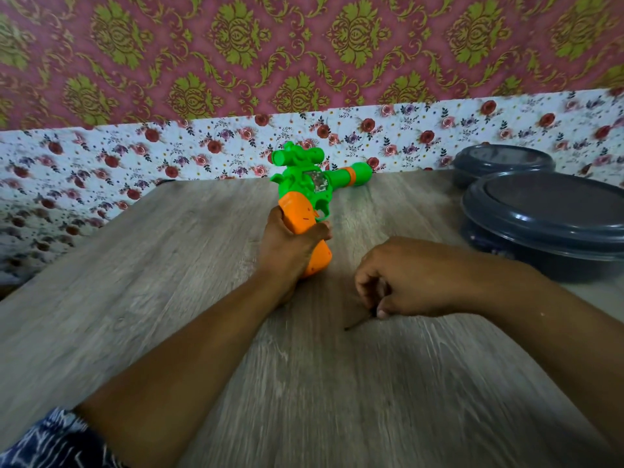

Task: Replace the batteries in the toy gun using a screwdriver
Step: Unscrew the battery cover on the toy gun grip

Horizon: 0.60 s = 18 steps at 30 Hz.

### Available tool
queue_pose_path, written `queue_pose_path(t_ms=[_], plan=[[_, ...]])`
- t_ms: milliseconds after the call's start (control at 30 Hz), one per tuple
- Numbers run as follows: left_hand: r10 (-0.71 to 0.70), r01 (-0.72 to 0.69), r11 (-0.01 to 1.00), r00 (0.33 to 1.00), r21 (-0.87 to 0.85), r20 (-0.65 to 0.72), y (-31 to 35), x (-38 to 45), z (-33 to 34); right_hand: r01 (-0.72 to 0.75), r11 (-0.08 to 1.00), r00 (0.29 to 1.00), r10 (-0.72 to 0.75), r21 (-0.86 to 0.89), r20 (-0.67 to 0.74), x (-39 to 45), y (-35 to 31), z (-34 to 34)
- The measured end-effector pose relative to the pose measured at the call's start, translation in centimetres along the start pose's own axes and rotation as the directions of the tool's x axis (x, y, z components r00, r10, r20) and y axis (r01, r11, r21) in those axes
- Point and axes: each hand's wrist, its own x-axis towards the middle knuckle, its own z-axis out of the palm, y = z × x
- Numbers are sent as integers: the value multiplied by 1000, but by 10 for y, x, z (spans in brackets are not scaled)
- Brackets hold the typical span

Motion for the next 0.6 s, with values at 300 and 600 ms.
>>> queue_pose_path(t_ms=[300, 600], plan=[[-22, 31, 990, 998, -141, 65, -6, 8, 0, -45, 996, 993, 38, 71, 108, -5, 5, -5], [17, -15, 993, 1000, -116, 15, -4, 7, -2, 61, 926, 892, 117, 374, -436, 17, -11, 10]])
